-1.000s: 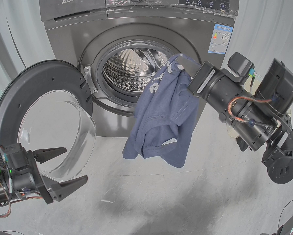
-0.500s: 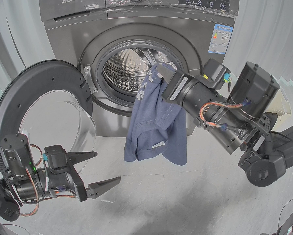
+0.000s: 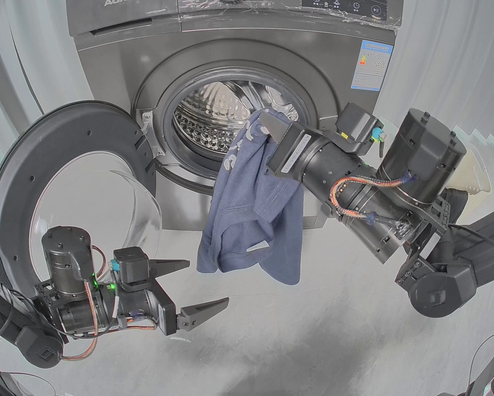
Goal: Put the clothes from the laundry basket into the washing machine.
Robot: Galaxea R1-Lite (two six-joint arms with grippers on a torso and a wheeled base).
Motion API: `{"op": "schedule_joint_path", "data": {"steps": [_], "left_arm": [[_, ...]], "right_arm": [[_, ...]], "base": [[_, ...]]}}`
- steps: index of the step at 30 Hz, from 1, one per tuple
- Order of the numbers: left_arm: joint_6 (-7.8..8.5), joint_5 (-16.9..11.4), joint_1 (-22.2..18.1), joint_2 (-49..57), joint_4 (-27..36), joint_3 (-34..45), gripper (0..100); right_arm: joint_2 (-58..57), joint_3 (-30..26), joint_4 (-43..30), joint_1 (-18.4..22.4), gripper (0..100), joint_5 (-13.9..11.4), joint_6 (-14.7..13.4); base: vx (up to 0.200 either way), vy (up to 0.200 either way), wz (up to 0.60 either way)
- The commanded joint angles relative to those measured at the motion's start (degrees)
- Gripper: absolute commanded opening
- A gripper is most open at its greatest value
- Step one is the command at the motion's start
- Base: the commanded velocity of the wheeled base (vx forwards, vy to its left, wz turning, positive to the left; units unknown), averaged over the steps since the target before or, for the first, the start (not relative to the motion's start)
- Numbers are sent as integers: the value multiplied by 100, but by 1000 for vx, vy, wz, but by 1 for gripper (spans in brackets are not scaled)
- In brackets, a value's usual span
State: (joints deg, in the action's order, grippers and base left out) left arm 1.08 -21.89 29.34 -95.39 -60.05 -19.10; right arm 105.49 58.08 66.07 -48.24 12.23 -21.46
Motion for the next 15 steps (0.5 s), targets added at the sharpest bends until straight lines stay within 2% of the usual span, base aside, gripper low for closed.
{"op": "schedule_joint_path", "data": {"steps": [1,8,15], "left_arm": [[-3,62,63,-559,-288,-85,100],[-38,194,186,-1104,-780,-164,100],[-38,458,265,-1676,-1378,-287,100]], "right_arm": [[-2,-16,11,-10,0,-1,1],[-10,-24,11,-45,0,-1,1],[-19,-24,11,-89,0,43,10]], "base": [[0,0,0],[0,0,0],[0,0,0]]}}
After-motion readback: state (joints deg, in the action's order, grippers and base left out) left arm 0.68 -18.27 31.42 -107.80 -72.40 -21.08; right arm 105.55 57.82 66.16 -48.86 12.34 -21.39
